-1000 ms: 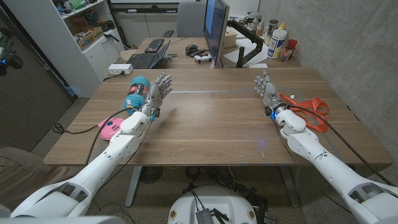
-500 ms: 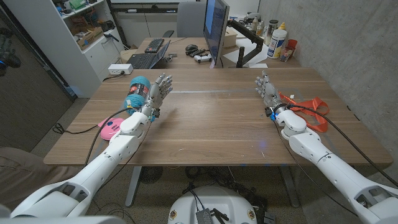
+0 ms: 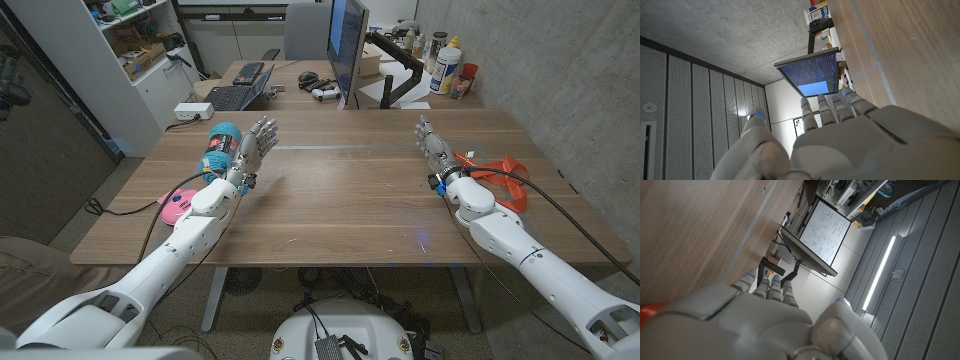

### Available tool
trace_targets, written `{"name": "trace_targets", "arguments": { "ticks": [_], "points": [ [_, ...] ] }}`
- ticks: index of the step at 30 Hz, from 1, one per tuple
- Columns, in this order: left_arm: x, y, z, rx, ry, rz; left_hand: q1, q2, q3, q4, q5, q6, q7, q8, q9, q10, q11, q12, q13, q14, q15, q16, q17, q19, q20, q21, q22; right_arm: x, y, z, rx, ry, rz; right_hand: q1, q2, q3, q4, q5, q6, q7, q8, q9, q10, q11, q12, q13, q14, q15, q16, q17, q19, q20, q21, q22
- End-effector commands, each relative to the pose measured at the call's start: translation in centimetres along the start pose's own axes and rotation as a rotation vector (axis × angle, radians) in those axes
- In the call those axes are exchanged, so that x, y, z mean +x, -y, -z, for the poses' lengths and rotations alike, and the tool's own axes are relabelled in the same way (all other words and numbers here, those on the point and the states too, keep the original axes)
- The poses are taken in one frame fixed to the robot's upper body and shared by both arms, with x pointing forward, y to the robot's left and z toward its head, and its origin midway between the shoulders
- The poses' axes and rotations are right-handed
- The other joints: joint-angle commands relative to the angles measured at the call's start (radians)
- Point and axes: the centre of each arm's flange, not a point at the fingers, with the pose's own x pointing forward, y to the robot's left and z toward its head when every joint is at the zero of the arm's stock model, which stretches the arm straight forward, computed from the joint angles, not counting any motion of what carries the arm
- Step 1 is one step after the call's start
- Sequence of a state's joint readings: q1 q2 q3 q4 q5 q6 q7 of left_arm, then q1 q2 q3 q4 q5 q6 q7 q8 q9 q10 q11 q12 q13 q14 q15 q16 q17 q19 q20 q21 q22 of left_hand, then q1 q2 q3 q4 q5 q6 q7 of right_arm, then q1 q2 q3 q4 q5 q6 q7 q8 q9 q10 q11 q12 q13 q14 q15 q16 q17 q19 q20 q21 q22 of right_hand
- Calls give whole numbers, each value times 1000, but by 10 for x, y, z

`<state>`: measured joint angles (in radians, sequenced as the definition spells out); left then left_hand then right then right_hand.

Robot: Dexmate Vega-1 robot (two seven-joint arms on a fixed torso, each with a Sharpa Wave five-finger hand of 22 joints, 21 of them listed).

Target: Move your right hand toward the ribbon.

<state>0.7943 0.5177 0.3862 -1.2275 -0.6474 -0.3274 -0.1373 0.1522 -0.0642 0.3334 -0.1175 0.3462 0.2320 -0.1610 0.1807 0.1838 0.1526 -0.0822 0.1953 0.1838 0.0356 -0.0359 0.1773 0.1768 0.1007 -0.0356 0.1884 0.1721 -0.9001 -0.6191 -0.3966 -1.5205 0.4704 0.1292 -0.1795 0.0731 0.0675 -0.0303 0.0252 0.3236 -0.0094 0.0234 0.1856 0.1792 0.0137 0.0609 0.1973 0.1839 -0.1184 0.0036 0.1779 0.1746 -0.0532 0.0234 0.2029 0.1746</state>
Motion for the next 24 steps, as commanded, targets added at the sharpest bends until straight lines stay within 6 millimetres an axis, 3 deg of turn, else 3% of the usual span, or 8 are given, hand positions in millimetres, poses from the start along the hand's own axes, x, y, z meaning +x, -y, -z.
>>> {"name": "trace_targets", "arguments": {
  "ticks": [1,5,10,24],
  "points": [
    [2,1,-1,3,5,17,6,-8,2,-9,0,-14,-1,-3,3,-5,5,-3,3,-9,-110,-1,0,-2,-32,-1,2,-10,2,-11,-121,-24,36,1,10,1,2,3,-4,-4,-2,6,-12,2,1,3,-12,-2,-4,4,-8,-2,-5,4],
    [3,1,-1,5,13,18,6,-11,0,-11,0,-30,-1,-6,3,-9,8,-3,3,-10,-109,0,0,-3,-33,0,2,-13,3,-15,-158,-34,46,1,10,1,2,3,-3,-5,-1,6,-16,-1,1,3,-16,-4,-4,4,-12,-3,-6,4],
    [5,1,-3,16,34,19,18,-6,4,-16,2,-137,-4,-16,2,-47,6,-9,3,-13,-114,2,-1,3,-44,3,1,-18,4,-17,-167,-32,58,2,11,2,2,3,0,-6,1,6,-16,-3,2,3,-18,-5,-4,4,-12,-4,-7,4],
    [6,3,-3,16,36,19,23,-8,3,-19,4,-158,-9,-9,2,-60,-1,-8,3,-13,-106,4,-1,0,-46,1,1,-28,8,-22,-250,-57,102,5,11,2,1,5,2,-7,3,6,-19,-4,2,3,-22,-9,-3,3,-17,-7,-8,4]
  ]
}}
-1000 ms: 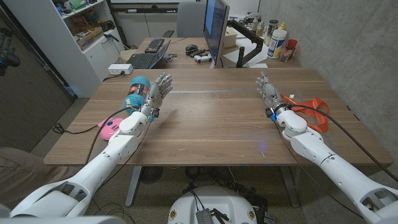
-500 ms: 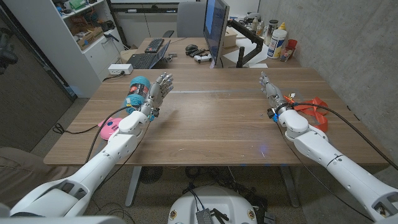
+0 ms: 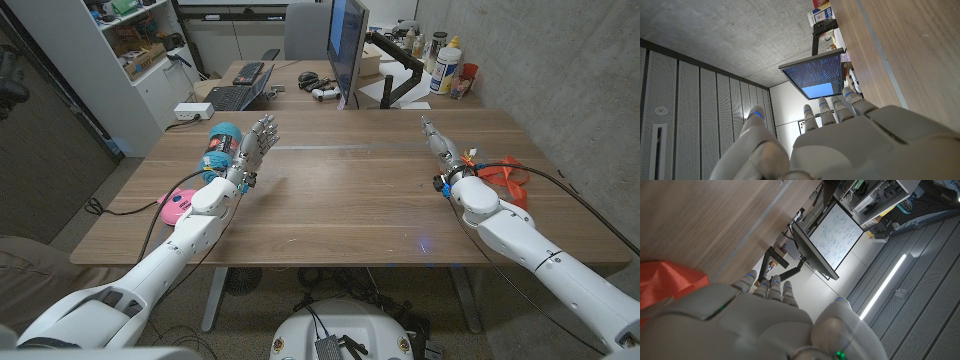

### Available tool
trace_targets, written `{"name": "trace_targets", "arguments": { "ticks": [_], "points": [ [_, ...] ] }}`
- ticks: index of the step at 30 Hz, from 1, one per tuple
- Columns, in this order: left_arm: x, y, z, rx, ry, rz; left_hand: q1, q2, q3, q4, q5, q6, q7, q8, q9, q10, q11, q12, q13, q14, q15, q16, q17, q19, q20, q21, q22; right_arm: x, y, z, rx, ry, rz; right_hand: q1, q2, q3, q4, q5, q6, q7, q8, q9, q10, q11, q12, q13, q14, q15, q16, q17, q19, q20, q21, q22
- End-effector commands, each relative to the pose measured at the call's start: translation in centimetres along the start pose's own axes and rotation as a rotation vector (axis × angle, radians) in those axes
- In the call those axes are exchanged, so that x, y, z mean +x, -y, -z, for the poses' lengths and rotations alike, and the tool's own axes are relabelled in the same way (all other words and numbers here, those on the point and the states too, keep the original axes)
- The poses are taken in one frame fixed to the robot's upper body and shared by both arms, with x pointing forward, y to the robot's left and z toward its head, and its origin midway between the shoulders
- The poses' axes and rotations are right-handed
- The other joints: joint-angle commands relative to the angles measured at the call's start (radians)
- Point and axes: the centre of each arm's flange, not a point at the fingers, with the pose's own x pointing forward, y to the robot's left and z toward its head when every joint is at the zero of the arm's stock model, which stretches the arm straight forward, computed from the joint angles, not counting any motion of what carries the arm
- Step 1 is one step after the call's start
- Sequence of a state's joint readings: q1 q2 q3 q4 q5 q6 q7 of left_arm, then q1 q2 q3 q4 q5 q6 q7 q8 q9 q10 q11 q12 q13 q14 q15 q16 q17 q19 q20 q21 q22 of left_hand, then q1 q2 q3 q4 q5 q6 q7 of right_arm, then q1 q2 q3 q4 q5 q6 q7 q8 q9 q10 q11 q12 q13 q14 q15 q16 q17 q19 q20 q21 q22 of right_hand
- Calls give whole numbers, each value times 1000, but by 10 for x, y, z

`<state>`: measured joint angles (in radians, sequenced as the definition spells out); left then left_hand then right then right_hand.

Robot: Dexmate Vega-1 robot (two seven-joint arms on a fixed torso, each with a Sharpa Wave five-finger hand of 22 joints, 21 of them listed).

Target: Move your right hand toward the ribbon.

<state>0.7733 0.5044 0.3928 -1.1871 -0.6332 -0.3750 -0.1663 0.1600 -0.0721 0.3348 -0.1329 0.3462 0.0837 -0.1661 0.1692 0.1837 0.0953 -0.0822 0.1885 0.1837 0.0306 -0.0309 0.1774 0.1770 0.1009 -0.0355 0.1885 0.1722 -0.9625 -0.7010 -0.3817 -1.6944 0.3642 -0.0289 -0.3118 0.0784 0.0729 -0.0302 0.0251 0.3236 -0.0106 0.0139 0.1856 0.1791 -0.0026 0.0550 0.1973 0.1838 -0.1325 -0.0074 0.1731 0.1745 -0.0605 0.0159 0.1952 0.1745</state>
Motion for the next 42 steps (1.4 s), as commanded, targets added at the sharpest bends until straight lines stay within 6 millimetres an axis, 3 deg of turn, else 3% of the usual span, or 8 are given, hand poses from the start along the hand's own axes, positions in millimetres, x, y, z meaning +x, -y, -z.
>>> {"name": "trace_targets", "arguments": {
  "ticks": [1,26,37,42],
  "points": [
    [2,2,0,-5,3,-5,15,0,2,-4,4,-14,-4,2,2,-3,-1,-1,3,-8,-111,4,-1,-1,-46,1,1,-10,5,-6,-104,-31,51,0,6,2,0,5,3,3,3,6,-3,2,2,3,-11,1,1,3,-11,-1,-1,4],
    [5,4,2,-27,10,21,8,-7,-5,-1,4,-20,-3,11,2,-2,-3,4,3,-9,-105,5,0,-4,-32,1,1,-26,12,-19,-283,-117,102,7,6,3,-5,11,13,1,8,6,2,-1,8,2,-29,-16,1,3,-32,-12,-6,4],
    [3,4,3,-17,3,17,-37,-32,-34,15,1,-15,2,18,2,16,-7,14,3,3,-100,12,3,-10,-26,1,2,-37,18,-19,-339,-149,128,9,5,3,-6,13,15,1,8,6,-1,-3,8,2,-30,-17,3,3,-31,-12,-5,4],
    [3,6,2,-8,5,38,-43,-35,-38,17,1,-12,4,19,2,18,-7,14,3,0,-97,11,3,-10,-25,1,2,-41,20,-19,-376,-169,134,19,-1,3,-14,17,23,3,11,5,5,-2,11,2,-21,-21,7,2,-7,-31,4,4]
  ]
}}
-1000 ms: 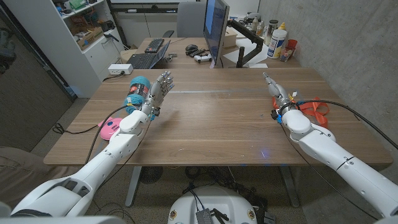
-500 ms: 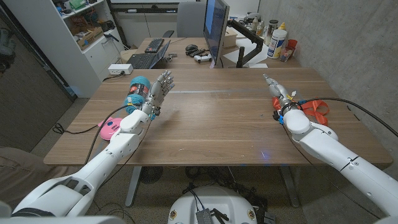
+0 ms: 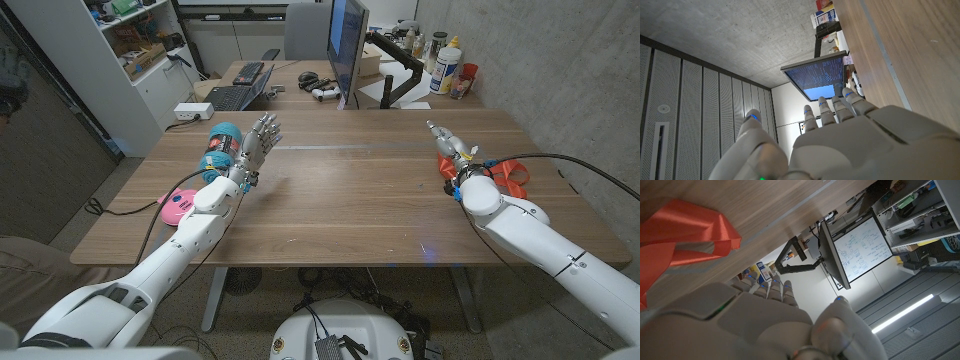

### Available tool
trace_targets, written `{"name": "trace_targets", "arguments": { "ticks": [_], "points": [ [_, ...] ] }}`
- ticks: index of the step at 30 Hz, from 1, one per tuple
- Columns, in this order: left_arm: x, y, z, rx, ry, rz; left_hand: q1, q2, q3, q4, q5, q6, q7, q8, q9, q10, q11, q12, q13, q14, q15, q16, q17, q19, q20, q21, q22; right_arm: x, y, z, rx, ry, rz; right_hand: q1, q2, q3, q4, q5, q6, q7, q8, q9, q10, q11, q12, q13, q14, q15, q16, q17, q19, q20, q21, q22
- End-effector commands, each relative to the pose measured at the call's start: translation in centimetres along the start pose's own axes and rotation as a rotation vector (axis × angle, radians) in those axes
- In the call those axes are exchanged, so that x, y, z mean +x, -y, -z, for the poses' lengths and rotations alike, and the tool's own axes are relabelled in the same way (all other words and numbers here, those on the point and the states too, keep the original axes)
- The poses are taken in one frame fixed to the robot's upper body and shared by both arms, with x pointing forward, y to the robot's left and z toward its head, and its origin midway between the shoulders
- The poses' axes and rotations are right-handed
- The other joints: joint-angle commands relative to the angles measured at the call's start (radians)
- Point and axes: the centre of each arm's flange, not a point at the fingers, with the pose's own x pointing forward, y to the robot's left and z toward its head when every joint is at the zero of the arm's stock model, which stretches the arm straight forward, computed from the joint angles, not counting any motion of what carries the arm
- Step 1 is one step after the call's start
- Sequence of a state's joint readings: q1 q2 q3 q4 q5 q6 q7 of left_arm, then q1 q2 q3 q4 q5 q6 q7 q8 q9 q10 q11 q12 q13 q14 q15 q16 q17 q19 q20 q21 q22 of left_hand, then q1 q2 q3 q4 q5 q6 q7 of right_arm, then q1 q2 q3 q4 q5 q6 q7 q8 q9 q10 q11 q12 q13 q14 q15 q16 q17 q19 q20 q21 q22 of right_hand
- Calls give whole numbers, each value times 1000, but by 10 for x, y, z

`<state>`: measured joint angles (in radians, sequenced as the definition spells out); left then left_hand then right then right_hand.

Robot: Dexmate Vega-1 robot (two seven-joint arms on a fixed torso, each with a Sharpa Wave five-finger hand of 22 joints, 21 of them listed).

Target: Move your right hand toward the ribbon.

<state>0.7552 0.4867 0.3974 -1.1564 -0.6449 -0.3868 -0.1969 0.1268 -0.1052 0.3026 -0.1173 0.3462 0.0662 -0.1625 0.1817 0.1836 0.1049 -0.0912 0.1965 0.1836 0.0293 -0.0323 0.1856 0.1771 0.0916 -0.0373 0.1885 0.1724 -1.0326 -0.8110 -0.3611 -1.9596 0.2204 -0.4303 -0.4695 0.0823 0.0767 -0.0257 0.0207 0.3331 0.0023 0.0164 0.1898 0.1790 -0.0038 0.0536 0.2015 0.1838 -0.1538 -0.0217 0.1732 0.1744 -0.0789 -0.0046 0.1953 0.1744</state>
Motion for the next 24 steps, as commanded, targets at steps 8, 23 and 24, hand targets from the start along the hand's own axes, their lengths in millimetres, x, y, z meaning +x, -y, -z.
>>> {"name": "trace_targets", "arguments": {
  "ticks": [8,23,24],
  "points": [
    [-3,4,1,11,-6,26,-17,-4,-11,4,2,11,0,10,2,15,-2,9,3,-1,-96,2,3,-2,-23,1,2,-12,7,2,-133,-64,27,33,-11,2,-22,11,2,1,5,5,-2,-4,5,2,-4,-9,5,2,7,-7,1,3],
    [-5,8,1,-18,-14,25,-24,-5,-16,7,3,21,-1,14,2,23,-4,11,3,2,-95,3,3,2,-21,3,2,-18,11,-3,-269,-151,-6,120,-29,18,-80,42,-35,12,1,6,-37,-8,-3,2,-26,-10,1,0,10,-2,-1,2],
    [-5,8,0,-19,-14,27,-25,-5,-16,7,3,23,-1,14,2,23,-4,11,3,2,-96,3,3,2,-21,3,2,-19,11,-4,-272,-153,-6,122,-30,19,-82,43,-36,12,1,6,-38,-8,-3,2,-27,-10,1,0,9,-2,-2,2]
  ]
}}
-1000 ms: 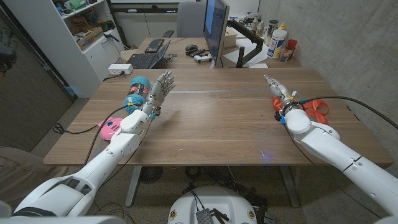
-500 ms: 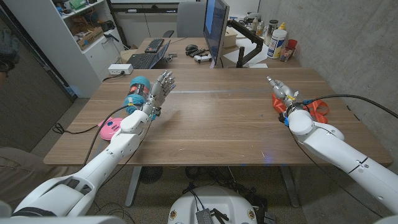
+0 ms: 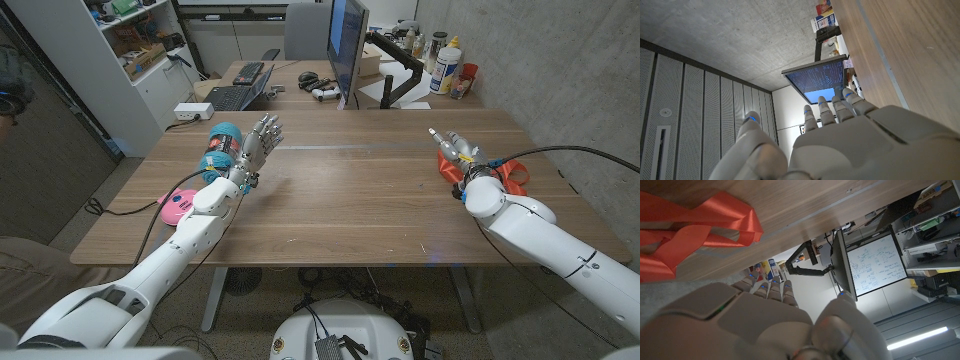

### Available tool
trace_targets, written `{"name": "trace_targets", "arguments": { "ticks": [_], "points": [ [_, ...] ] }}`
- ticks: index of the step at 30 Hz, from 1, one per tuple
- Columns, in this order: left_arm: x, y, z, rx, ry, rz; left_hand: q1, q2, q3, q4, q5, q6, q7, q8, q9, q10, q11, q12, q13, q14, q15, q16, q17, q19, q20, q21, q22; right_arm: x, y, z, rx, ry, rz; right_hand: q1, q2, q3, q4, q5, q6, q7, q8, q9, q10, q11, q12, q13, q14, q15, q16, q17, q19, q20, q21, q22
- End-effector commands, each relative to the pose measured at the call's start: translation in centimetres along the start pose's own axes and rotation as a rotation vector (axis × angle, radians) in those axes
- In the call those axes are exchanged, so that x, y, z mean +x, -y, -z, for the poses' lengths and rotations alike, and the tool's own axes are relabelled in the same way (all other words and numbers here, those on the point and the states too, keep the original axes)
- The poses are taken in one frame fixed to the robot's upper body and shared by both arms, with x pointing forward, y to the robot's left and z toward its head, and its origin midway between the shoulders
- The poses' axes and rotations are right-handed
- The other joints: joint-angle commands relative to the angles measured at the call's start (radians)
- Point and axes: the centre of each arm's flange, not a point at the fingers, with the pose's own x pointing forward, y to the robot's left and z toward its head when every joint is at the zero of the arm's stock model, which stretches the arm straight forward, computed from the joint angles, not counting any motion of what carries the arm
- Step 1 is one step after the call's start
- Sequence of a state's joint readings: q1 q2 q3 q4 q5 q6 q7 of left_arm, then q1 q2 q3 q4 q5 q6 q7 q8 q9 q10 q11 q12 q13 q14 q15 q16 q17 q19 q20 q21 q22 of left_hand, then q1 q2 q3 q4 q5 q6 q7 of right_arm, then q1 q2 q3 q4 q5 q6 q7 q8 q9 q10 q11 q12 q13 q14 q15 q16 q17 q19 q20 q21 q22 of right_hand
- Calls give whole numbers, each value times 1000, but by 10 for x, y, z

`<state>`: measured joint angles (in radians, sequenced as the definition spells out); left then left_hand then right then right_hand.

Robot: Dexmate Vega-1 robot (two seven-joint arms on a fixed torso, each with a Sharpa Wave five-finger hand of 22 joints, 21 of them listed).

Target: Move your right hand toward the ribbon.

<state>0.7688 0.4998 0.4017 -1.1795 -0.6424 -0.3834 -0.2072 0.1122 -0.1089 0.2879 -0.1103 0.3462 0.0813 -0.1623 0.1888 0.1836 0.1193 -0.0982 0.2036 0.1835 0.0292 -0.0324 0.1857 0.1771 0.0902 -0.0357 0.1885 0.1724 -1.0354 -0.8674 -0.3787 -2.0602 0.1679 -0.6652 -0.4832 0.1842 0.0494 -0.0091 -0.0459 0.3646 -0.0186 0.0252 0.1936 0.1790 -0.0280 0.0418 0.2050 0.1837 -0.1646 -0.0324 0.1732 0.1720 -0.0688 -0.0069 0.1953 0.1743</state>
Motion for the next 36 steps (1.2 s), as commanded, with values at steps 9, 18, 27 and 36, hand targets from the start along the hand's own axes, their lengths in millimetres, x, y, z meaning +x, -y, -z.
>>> {"name": "trace_targets", "arguments": {
  "ticks": [9,18,27,36],
  "points": [
    [0,7,1,-20,-10,14,-13,-1,-4,1,5,13,-1,8,2,10,4,4,4,4,-94,3,2,4,-23,3,2,-10,9,-5,-180,-106,-15,52,-7,8,-36,28,-30,6,-3,7,-38,6,-11,2,-36,12,-2,3,-19,5,-8,2],
    [0,10,0,-16,-6,20,-15,-1,-6,2,6,16,-4,9,2,13,2,4,4,3,-95,2,2,5,-23,4,2,-15,11,-3,-223,-133,-10,71,-8,11,-48,39,-44,8,-5,7,-55,9,-13,2,-49,18,-2,3,-32,6,-10,2],
    [0,11,-2,-13,-2,28,-16,0,-7,2,8,18,-5,9,1,13,2,4,4,2,-95,2,2,5,-22,4,2,-17,12,-2,-236,-129,-7,77,-8,12,-52,44,-47,7,-5,7,-56,8,-11,2,-48,14,0,3,-33,8,-9,2],
    [1,10,-3,-9,-3,37,-17,0,-9,2,9,19,-6,9,1,13,2,3,3,2,-95,2,2,5,-22,4,2,-18,18,-2,-304,-141,-39,78,-10,10,-53,47,-48,2,-4,7,-56,7,-9,2,-46,13,2,3,-31,10,-7,2]
  ]
}}
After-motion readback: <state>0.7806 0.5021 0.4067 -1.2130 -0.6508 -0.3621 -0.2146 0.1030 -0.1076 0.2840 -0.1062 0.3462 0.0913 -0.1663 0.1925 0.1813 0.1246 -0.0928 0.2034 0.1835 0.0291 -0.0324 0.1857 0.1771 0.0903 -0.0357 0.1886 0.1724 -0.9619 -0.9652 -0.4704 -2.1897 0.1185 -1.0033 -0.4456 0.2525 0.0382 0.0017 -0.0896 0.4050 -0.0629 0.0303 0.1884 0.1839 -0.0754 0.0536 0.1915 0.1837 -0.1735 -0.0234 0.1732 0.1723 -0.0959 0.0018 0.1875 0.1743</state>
